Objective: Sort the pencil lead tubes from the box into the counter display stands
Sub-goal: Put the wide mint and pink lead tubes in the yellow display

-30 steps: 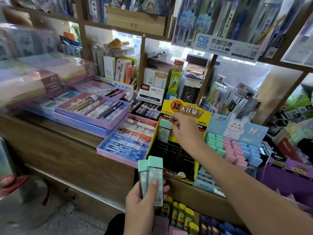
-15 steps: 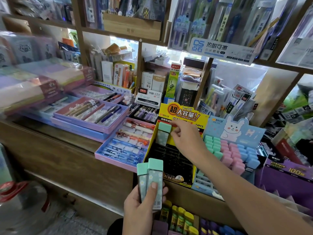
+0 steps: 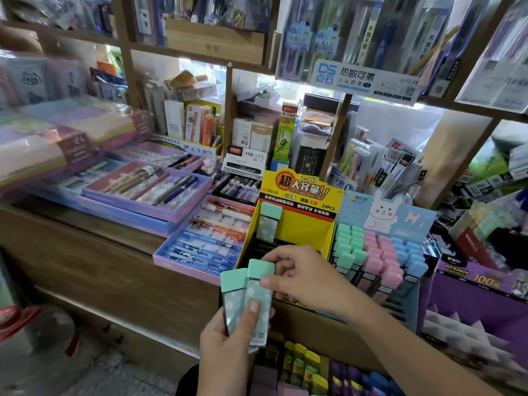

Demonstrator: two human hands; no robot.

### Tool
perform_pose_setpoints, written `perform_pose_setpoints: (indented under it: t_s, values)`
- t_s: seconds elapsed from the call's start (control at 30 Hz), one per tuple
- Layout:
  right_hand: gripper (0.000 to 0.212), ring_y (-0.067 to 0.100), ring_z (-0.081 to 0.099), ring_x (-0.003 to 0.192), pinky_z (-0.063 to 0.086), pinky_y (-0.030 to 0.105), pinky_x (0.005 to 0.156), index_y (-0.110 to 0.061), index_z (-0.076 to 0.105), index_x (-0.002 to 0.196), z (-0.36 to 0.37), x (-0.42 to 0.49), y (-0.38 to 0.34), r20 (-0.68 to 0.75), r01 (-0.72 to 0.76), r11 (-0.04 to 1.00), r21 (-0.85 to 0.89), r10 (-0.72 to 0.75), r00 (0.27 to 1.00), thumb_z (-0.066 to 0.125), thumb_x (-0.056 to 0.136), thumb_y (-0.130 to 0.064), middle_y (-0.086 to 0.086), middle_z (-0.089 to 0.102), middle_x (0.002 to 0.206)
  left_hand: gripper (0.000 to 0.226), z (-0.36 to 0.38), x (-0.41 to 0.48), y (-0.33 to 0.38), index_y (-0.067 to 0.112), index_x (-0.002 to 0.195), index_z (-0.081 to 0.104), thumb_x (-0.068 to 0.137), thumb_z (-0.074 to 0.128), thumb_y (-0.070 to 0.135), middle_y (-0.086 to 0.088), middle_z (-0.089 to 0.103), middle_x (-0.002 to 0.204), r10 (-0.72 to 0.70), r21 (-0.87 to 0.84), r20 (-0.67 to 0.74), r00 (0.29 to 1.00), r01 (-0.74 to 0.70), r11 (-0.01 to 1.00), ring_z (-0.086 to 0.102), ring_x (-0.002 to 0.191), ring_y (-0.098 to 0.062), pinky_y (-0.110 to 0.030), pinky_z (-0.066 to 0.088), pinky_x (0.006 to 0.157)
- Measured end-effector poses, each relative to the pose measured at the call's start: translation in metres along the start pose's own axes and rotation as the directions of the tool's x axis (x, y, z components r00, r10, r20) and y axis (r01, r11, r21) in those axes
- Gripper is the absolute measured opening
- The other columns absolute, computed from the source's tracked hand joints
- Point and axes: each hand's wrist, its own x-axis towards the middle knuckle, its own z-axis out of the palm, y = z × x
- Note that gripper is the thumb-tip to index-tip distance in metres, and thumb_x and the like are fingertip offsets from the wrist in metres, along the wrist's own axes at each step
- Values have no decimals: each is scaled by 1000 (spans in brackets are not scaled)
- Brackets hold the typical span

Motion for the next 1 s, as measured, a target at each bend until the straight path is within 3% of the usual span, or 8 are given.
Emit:
perform_pose_setpoints:
  t_s: [0.13, 0.3, 0.43, 0.57, 0.73, 0.87, 1.0]
  values:
    - [19, 9, 69, 60, 52, 21, 54, -21, 69, 105, -3, -1, 0, -16, -34, 998, 58, 35, 999, 79, 90, -16, 6, 74, 76, 33, -2, 0, 0, 24, 102, 82, 70, 80, 33, -13, 81, 98, -7, 33, -15, 1000, 7, 999, 78, 92, -31, -39, 59, 79]
    - [16, 8, 67, 55, 51, 20, 52, -17, 70, 106, -21, 5, -3, -156, -7, 998, 59, 16, 988, 78, 91, -16, 3, 75, 69, 18, -3, 3, 2, 15, 104, 77, 97, 64, 25, -16, 80, 90, -60, -41, -60, 996, 57, 998, 78, 72, -23, -26, 59, 53]
    - [12, 13, 68, 55, 56, 23, 55, -21, 69, 101, -35, 16, -8, -316, 38, 999, 36, -24, 948, 75, 93, -15, 10, 75, 73, 24, -1, 3, 1, 2, 105, 73, 103, 54, 17, -24, 77, 87, -58, -82, -16, 998, 56, 995, 73, 64, -22, -26, 59, 52]
    - [11, 12, 71, 60, 61, 26, 61, -15, 69, 108, -44, 33, -7, -432, 81, 997, -11, -78, 898, 69, 97, -12, 8, 73, 77, 25, -3, 5, -2, 4, 104, 75, 103, 55, 19, -25, 77, 91, -55, -93, 1, 998, 55, 994, 74, 69, -25, -28, 59, 54]
    - [14, 12, 74, 69, 64, 36, 76, -28, 65, 99, -45, 49, -6, -486, 97, 988, -121, -144, 862, 68, 98, -14, 1, 73, 84, 24, -3, 6, -4, 6, 103, 76, 102, 56, 20, -25, 77, 92, -64, -84, -19, 998, 62, 995, 74, 70, -26, -29, 59, 53]
    - [8, 21, 73, 76, 63, 46, 80, -21, 69, 99, -42, 57, -7, -504, 92, 978, -185, -175, 846, 69, 97, -14, 6, 70, 89, 25, -3, 6, -3, 6, 105, 75, 103, 55, 20, -24, 78, 92, -61, -63, -24, 998, 60, 996, 75, 71, -26, -29, 59, 54]
    - [9, 27, 71, 81, 61, 45, 83, -18, 72, 104, -37, 61, -9, -486, 90, 969, -231, -195, 852, 69, 96, -14, 3, 68, 89, 24, -3, 5, -3, 8, 102, 77, 102, 56, 21, -22, 78, 92, -54, -51, -21, 998, 52, 997, 75, 71, -26, -27, 59, 55]
